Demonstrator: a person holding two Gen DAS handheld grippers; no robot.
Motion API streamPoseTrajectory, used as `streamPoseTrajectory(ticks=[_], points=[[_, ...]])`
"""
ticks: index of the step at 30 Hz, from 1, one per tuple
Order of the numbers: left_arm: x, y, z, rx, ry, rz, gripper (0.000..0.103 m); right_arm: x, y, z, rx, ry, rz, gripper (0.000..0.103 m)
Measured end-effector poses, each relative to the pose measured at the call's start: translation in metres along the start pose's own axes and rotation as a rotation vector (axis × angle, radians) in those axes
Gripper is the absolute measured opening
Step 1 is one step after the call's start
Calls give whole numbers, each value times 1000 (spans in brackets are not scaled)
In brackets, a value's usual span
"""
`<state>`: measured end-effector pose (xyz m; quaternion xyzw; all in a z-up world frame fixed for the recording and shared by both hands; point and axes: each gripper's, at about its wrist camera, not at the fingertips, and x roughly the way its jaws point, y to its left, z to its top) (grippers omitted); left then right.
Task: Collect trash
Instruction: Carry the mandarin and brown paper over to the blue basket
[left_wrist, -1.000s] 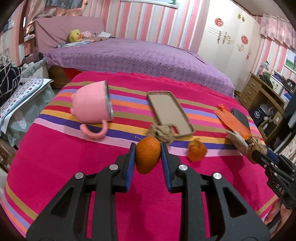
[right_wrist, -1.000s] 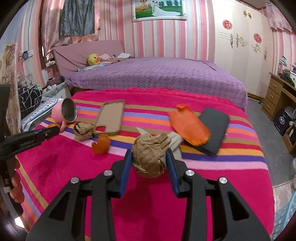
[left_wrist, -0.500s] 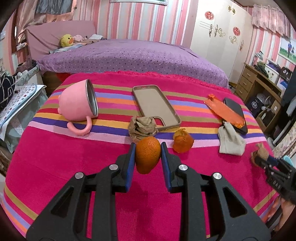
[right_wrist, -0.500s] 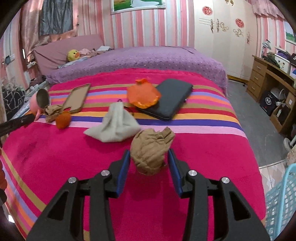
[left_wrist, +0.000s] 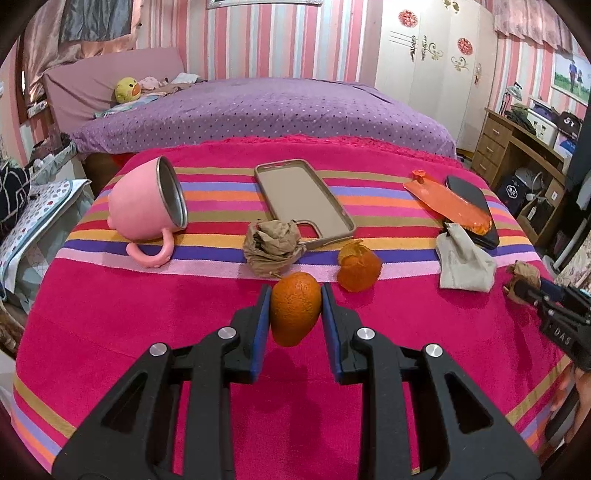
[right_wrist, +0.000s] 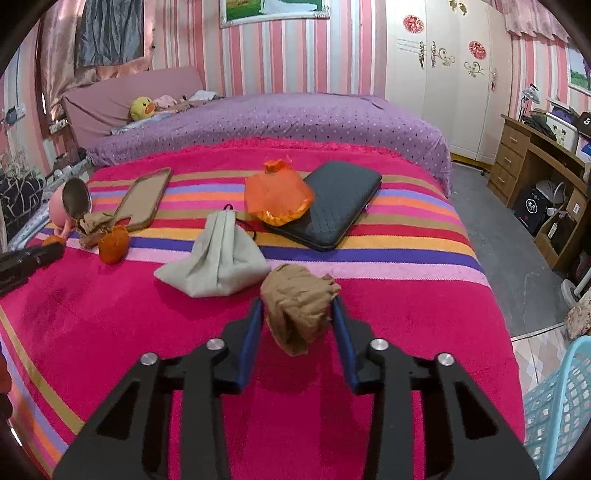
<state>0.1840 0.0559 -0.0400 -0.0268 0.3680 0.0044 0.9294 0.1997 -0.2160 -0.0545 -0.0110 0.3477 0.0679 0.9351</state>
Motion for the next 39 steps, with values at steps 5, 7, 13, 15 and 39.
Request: streamPoseTrajectory(ticks=[5,7,13,15,39], points=[[-3,-11,-2,15,-16,7,26,-9,4,-2,-29,-42,9,33],[-5,-16,-3,17,-28,11,26,-13,6,-2,-47,-59,3,33],[-11,-27,-3,-2,-45,9,26,-25,6,-6,-57,-92,25,33],[-12,-34,-3,0,-51,9,26,-26,6,-7,-62,-98,28,33],[-74,-152,-3,17,-145,-40,26,-115,-87,-14,-64,-192,-17,33]])
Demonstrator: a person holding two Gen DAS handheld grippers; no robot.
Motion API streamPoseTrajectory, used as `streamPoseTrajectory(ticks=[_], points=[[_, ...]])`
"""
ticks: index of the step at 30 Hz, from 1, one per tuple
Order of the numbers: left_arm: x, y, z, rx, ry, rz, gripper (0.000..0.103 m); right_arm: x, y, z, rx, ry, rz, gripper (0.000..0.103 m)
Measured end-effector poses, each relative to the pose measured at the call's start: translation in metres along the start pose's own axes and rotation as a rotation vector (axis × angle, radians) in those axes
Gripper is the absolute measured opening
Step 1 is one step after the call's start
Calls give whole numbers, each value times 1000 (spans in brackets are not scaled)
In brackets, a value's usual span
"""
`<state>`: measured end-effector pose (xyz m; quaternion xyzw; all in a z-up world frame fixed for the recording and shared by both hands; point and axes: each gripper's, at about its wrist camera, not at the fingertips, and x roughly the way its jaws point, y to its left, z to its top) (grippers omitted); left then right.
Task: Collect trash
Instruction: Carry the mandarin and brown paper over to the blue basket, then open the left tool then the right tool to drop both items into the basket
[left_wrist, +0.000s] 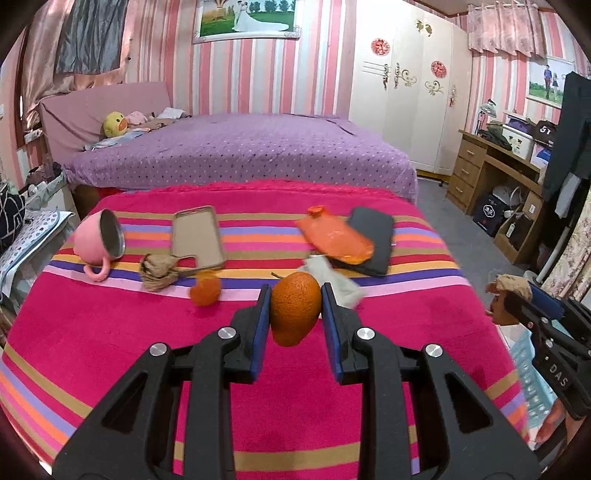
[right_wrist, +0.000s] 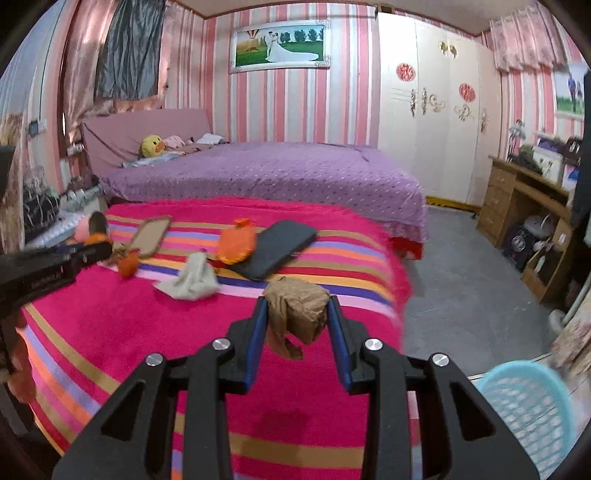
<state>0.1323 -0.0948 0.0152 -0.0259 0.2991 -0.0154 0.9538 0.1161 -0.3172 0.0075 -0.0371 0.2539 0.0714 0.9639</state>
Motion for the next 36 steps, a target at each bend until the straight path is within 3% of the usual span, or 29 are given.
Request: streamPoseTrajectory(ticks=[5,19,29,36], points=[[-13,-48,0,34,-21,-48,26,-35,-47,-10,7,-6,-64,33],[-19,-197,-28,145,15,-243,26,-111,-191,-54,123,2,-296,33],[-15,-310,-75,259,79,-378,26,-127,-262,-102,262,-7,-341,33],[-6,-353,-95,308,91,-397,27,-126,-287,-128,311,13,-374,33]])
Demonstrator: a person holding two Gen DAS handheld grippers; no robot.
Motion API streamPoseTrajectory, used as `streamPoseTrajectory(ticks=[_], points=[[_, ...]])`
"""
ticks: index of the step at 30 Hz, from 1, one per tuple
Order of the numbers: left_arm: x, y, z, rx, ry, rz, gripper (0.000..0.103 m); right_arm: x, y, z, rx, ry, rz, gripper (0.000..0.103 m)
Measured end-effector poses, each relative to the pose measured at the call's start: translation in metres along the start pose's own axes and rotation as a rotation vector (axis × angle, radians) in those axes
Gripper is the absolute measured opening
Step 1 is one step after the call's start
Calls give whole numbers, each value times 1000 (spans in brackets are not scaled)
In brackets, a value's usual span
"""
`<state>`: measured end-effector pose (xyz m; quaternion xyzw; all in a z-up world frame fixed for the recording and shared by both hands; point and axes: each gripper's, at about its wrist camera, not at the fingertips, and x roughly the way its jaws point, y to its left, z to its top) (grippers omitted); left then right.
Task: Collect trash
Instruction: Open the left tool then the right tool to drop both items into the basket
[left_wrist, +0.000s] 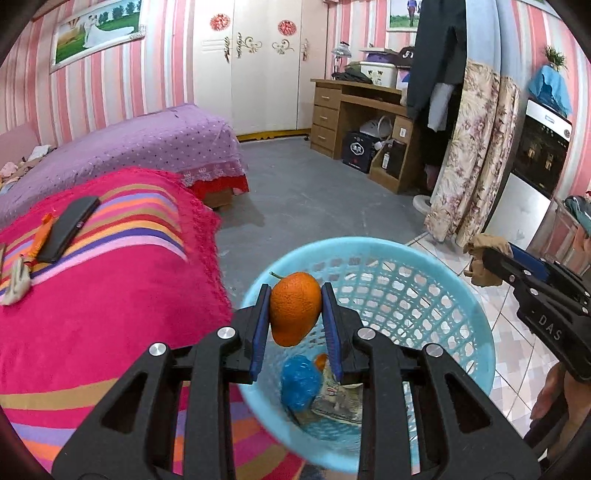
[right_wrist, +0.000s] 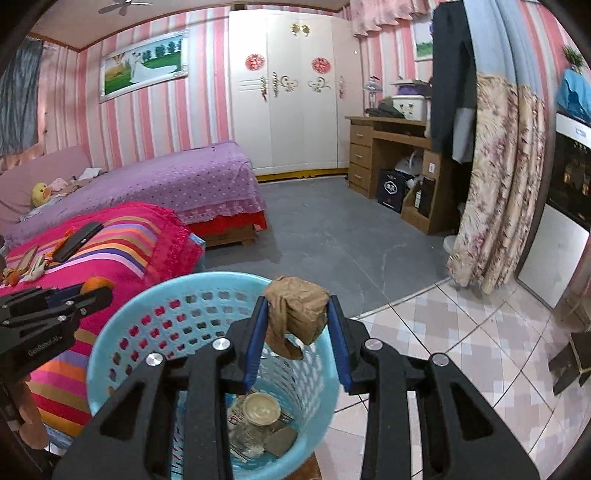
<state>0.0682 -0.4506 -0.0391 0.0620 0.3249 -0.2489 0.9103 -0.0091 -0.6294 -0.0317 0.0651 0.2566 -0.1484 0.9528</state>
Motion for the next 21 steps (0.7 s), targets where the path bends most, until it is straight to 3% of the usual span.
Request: streamPoseTrajectory(ticks=[7,9,12,15,21], points=[[21,-15,-2,56,24,-4,31,4,-4,-5,5,5,-10,33],[20,-11,-1,50,19,3,55,4,-4,-5,8,4,-8,33],[17,-2,-1,48,10,18,73,6,-3,-8,8,2,-4,33],[14,5,0,56,4,29,82,8,1,-10,3,3,-1,33],[5,23,-3,74,-15,65,88,13,8,-11,-4,3,5,33]])
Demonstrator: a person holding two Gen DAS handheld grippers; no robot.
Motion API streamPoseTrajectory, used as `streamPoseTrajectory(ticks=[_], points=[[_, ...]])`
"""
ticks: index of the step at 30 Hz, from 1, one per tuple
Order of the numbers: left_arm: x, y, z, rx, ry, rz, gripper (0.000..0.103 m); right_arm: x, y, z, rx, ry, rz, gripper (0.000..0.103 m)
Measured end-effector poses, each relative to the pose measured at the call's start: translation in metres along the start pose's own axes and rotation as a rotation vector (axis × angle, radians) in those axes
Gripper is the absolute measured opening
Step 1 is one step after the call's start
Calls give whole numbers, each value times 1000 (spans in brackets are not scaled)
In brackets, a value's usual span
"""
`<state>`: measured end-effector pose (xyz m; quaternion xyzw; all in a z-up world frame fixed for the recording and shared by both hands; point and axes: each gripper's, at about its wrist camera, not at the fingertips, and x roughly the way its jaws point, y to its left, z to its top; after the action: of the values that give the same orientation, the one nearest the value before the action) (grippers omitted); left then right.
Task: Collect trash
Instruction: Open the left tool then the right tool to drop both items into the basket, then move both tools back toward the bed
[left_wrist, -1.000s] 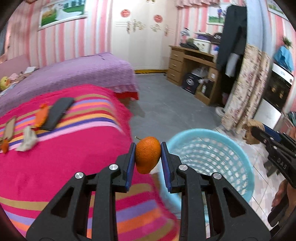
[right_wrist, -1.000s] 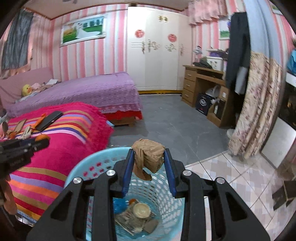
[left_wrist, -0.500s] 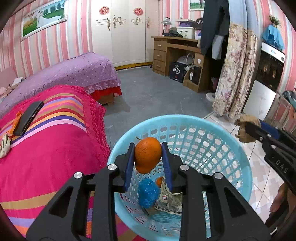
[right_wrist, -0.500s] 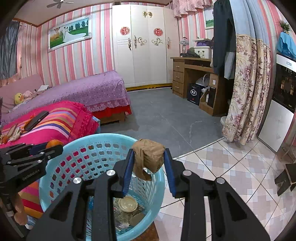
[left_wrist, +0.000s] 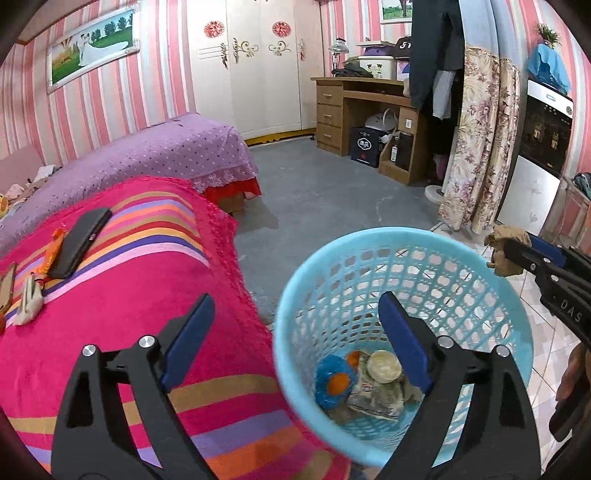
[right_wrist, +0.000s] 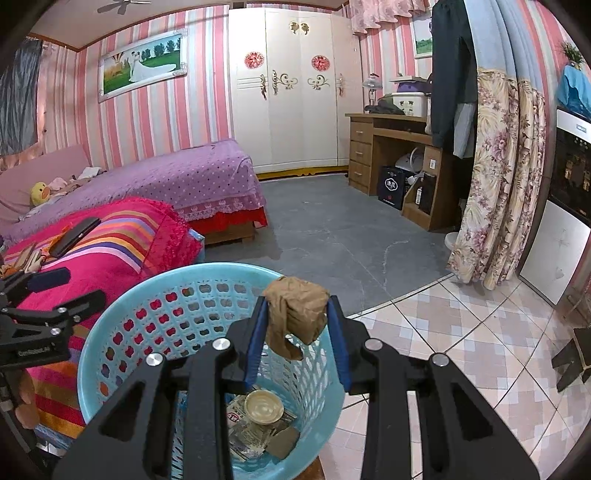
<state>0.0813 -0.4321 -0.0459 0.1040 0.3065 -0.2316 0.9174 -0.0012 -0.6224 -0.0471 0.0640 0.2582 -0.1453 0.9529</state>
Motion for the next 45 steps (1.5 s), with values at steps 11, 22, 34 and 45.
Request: streamPoseTrajectory(ticks=[11,22,34,45], points=[[-11,33,-3,-47,-7,22,92,19,27,4,-53,48,18,49],[-24,54,-4,-75,-18,45,94,15,34,-3,-52,60,-41,95],[-49,97,-8,-123,-13,49,97,-2,74,6,-61,39,-54,98],[-89,202,-12,-178,-53,149,97,-14,165,32,-63,-32,25,98]])
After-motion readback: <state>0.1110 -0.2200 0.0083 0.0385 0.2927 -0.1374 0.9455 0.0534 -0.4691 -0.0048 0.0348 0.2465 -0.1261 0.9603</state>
